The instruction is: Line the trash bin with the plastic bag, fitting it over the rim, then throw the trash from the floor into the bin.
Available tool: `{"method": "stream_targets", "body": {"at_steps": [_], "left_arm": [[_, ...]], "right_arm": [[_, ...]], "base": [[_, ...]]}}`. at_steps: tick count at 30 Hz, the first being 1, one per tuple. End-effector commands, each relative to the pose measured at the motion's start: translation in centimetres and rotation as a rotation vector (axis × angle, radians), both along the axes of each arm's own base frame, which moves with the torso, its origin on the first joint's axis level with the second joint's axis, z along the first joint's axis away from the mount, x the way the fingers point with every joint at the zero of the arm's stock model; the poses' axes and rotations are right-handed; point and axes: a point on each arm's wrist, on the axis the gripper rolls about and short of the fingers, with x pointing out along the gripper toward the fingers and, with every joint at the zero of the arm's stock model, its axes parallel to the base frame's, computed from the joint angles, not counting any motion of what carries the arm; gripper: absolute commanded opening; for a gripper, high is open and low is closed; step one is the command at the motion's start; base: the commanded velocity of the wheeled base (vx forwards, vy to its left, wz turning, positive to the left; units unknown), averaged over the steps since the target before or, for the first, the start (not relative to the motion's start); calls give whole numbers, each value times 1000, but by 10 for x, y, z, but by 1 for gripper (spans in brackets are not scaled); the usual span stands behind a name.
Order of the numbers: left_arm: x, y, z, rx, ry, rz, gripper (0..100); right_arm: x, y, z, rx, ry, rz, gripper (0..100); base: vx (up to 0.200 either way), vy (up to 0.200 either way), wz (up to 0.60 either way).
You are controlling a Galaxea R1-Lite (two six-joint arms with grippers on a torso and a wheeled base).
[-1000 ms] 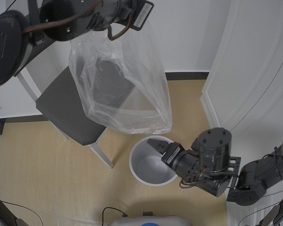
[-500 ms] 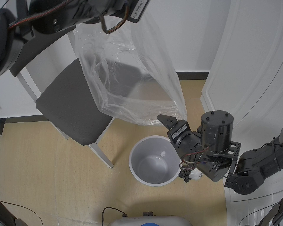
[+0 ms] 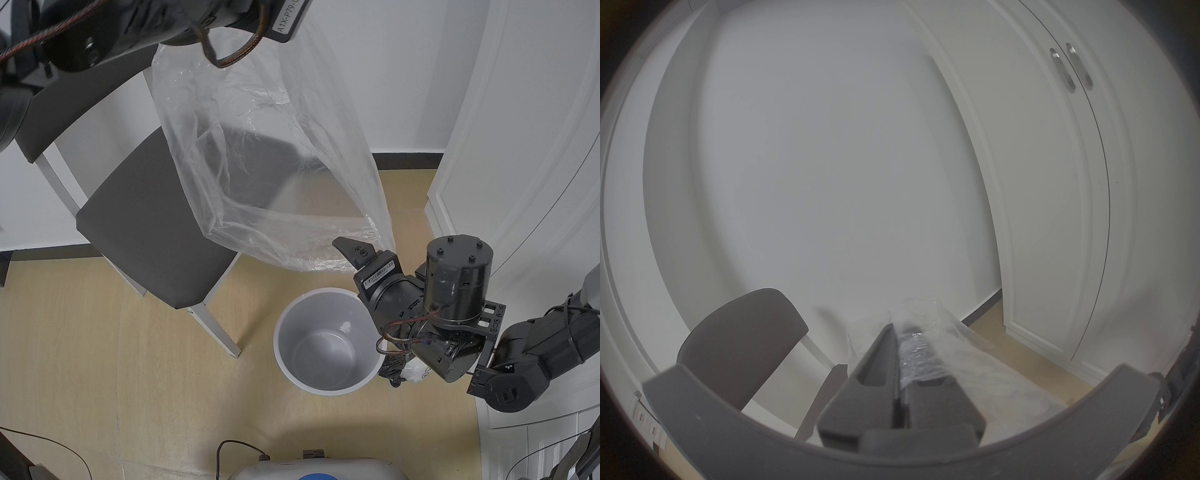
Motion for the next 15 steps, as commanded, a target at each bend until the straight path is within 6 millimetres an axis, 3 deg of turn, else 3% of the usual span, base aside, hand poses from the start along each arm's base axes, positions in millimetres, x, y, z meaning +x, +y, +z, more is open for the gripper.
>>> {"method": "stream_targets", "body": {"at_steps": [1, 15], "left_arm": [[-2, -1, 0, -2, -1, -9, 0], [-5, -2, -1, 0, 5, -17, 0]], "right_arm": [[6, 0, -8, -11, 13, -4, 100], [10, 0, -7, 17, -24, -10, 100]], "base": [[0, 0, 0], [0, 0, 0]]}}
